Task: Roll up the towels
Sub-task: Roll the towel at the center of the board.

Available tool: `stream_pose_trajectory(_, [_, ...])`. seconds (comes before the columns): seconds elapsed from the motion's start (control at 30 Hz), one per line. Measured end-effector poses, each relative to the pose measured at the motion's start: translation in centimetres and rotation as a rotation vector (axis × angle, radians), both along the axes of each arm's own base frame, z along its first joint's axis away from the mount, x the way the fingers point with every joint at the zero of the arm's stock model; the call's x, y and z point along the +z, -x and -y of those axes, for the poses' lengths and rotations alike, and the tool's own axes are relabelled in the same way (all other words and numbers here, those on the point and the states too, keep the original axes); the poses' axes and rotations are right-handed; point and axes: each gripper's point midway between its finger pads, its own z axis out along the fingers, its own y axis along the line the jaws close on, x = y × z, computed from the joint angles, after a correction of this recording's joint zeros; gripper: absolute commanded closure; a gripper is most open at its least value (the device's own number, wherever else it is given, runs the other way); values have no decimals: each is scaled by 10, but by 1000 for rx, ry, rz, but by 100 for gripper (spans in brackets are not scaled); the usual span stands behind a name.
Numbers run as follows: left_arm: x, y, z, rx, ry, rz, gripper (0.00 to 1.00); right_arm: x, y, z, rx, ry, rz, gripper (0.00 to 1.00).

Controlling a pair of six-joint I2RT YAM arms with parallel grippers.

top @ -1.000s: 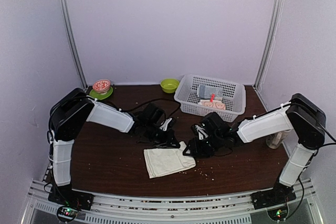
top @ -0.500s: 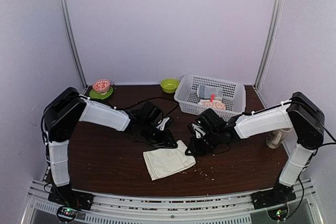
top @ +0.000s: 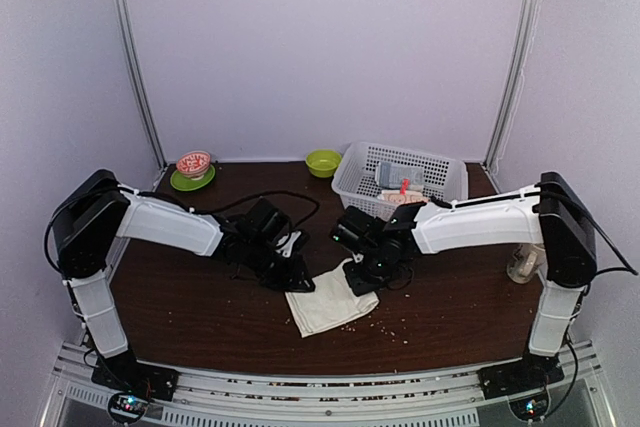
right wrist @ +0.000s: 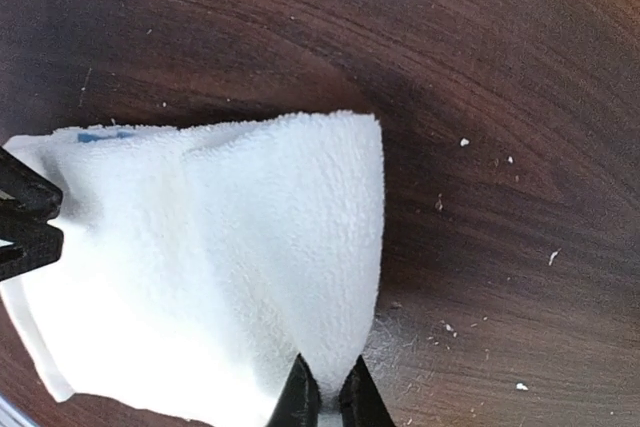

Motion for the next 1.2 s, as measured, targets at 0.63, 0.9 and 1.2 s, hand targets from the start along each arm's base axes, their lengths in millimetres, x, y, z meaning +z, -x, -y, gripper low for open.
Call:
stream_pose_trajectory(0.63, [-16,3,-1,2,5,-9,97,5,9,-37,18,108,68,100])
stream_pose_trajectory(0.9, [-17,3,-2,1,8,-10,98,-5,19,-56,47,7,5,84])
stream_pose_trajectory(1.2, [-18,3,-2,2,8,-9,98,-12,26,-73,57,-115,-50,58])
